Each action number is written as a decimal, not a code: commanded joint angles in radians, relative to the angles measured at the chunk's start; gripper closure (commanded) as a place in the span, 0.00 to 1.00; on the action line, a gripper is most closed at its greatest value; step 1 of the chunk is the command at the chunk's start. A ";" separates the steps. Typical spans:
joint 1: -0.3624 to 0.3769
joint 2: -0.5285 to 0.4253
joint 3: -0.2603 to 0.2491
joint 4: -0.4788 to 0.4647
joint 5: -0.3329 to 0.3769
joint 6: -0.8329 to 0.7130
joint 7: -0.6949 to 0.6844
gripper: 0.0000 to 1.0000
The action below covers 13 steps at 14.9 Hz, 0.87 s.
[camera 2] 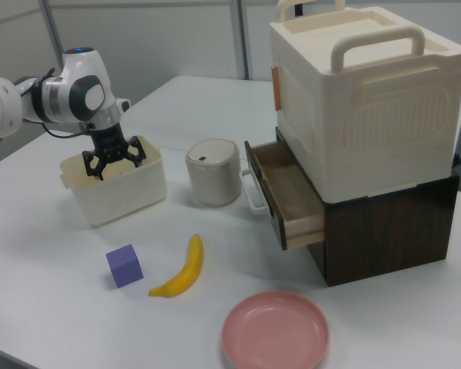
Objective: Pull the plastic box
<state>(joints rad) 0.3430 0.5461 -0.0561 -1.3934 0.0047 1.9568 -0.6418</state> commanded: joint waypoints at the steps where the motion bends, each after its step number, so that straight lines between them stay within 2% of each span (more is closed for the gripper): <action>1: 0.002 -0.029 -0.005 -0.047 -0.044 -0.045 0.021 0.00; 8: 0.007 -0.097 -0.005 -0.131 -0.071 -0.098 -0.006 0.00; 13: 0.001 -0.112 -0.007 -0.134 -0.078 -0.114 -0.024 0.00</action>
<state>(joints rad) 0.3383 0.4942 -0.0557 -1.4695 -0.0521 1.8655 -0.6464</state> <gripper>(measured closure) 0.000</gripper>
